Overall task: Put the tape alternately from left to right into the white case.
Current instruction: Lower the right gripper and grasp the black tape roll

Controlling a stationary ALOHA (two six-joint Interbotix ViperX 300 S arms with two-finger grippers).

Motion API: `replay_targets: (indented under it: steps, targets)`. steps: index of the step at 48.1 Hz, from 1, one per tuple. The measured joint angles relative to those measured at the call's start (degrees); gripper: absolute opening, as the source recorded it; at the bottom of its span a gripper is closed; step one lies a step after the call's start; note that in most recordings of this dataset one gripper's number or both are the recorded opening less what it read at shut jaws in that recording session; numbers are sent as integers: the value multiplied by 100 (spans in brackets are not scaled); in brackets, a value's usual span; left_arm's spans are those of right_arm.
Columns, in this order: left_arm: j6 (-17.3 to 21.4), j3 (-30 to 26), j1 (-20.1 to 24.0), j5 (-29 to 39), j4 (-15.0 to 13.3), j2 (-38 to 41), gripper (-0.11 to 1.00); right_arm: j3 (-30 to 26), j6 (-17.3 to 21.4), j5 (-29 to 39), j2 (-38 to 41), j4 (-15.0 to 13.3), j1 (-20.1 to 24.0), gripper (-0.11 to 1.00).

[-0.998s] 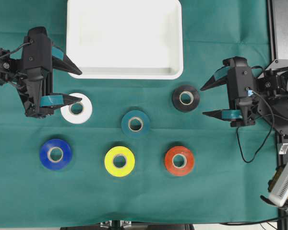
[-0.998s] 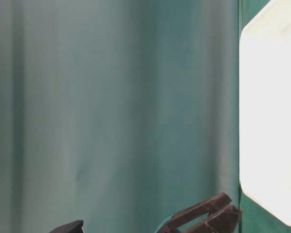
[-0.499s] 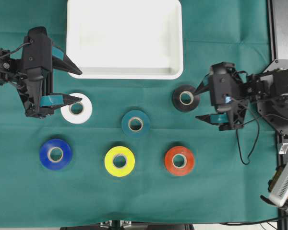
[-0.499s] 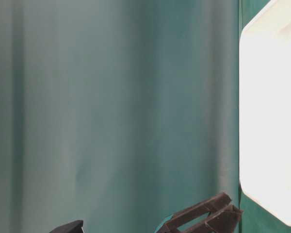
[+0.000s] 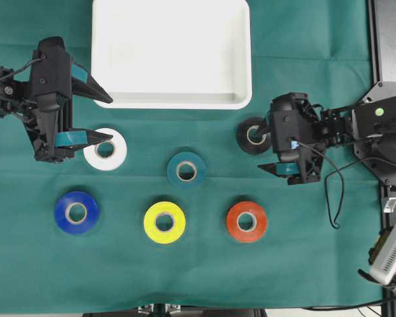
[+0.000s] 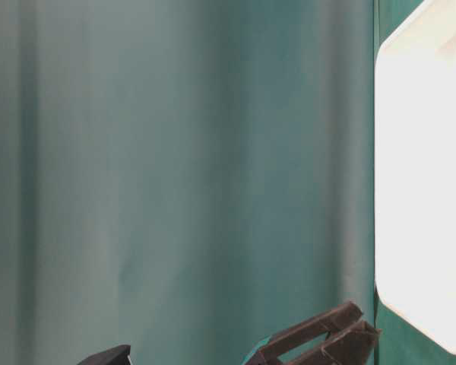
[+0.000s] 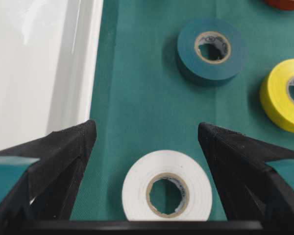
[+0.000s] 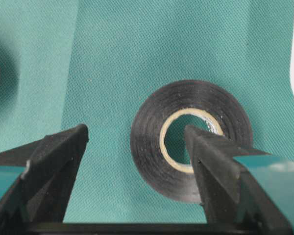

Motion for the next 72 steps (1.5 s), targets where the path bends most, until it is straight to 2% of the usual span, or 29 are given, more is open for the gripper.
replay_targets:
  steps: [12,34,40,48,51,65,72]
  targets:
    - [0,0,0,0,0,0,59,-97,0,-18,360,0,-176,83]
    - [0,18,0,0,0,-9,59,-246,0,-35,800,-9,-158,82]
    - [0,35,0,0,0,0,59,-281,18,-35,835,0,-158,72]
    - [0,44,0,0,9,0,59,-325,18,-18,835,0,-167,33]
    - [0,53,0,0,0,0,59,-325,0,-9,826,0,-167,24]
    - [0,53,0,0,0,0,59,-325,0,132,580,0,-185,24]
    - [0,53,0,0,9,-9,59,-334,9,448,272,0,-185,24]
